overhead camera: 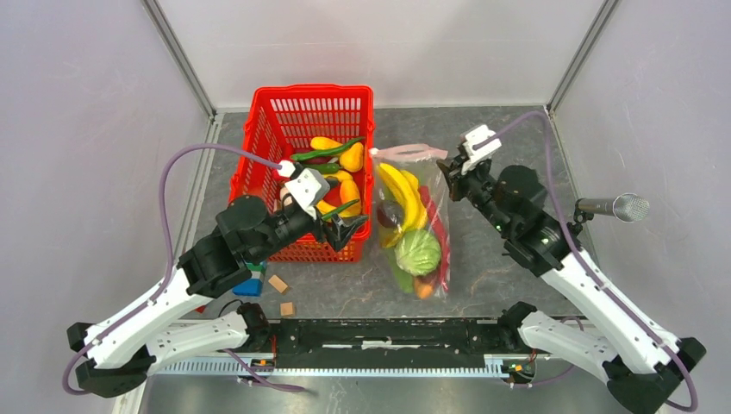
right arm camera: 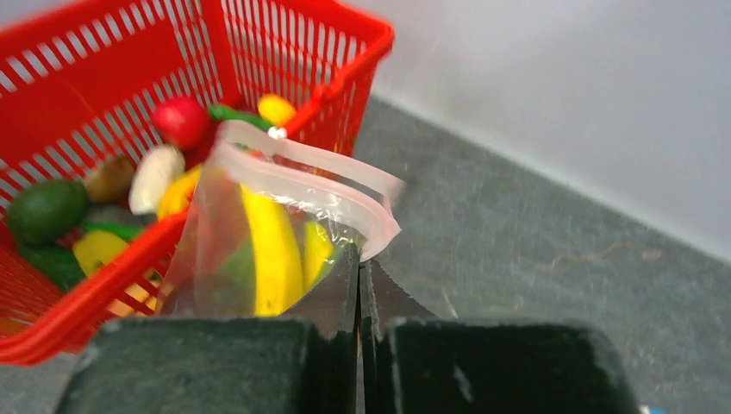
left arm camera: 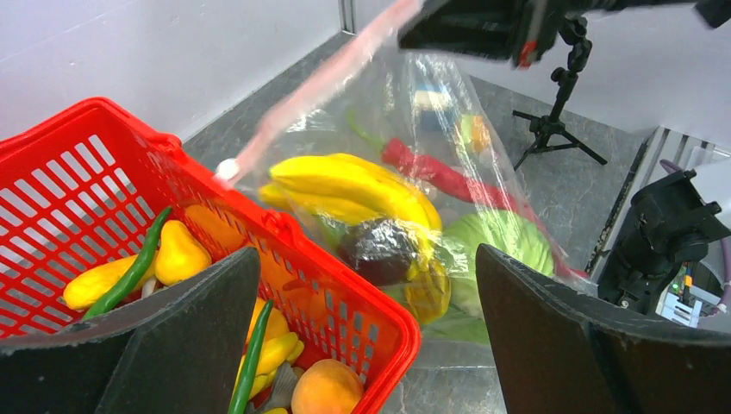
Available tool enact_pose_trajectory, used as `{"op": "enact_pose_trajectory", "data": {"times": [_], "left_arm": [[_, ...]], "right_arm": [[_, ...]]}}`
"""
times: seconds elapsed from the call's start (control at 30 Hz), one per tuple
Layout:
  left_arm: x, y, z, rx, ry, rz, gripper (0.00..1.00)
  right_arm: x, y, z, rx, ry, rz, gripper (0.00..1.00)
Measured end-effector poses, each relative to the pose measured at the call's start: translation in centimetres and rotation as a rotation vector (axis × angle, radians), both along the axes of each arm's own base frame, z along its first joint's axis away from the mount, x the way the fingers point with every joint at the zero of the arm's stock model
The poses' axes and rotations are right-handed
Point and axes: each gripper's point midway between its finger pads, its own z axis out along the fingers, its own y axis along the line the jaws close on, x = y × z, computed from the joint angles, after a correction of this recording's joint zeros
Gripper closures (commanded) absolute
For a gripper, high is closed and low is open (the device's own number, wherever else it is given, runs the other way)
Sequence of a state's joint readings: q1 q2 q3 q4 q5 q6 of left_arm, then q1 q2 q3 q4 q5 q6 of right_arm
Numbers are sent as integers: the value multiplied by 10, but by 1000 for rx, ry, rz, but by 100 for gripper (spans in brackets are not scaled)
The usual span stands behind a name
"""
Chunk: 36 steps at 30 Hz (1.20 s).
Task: Place the food in the zip-top bag and seal the zipper
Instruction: Place the zipper food storage bag at the center of the board, then pick up the zipper food storage bag at the center of the board.
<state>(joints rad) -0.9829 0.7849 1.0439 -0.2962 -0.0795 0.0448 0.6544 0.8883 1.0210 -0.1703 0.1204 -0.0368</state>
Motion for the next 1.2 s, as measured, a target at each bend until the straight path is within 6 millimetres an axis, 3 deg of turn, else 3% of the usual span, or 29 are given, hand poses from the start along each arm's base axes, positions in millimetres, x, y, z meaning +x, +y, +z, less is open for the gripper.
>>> {"op": "enact_pose_trajectory", "data": {"times": [0.1,0.2,0.27,0.33,0.37,0.43,0.67,0.8,0.9,1.2], "left_arm": [[1,-1,-2,7,4,0,0],[1,-2,-4,14,9,-1,0],[1,-3,-6,20,13,-1,0],[2,-4,-9,26,18,-2,0],[2,-4,-10,29,20,-2,0],[3,-4,-12,37,24,1,0],[9,1,-13,44,26,44,0],[10,2,-14,45,26,51,0],[10,2,-14,45,26,51,0],[9,0,-13,43,26,43,0]], "right_arm": [[11,4,-45,-58,87,-25,94],[27,2,-112,-164,216,-83,90],[38,-8,-146,-229,293,-139,66],[49,-21,-165,-263,342,-200,42],[52,-28,-168,-270,348,-223,31],[57,-40,-161,-265,337,-266,19],[68,-60,-73,-183,144,-356,23],[60,-64,-46,-123,70,-346,17],[58,-68,-56,-109,80,-361,15],[69,-114,-151,-43,321,-487,11]]}}
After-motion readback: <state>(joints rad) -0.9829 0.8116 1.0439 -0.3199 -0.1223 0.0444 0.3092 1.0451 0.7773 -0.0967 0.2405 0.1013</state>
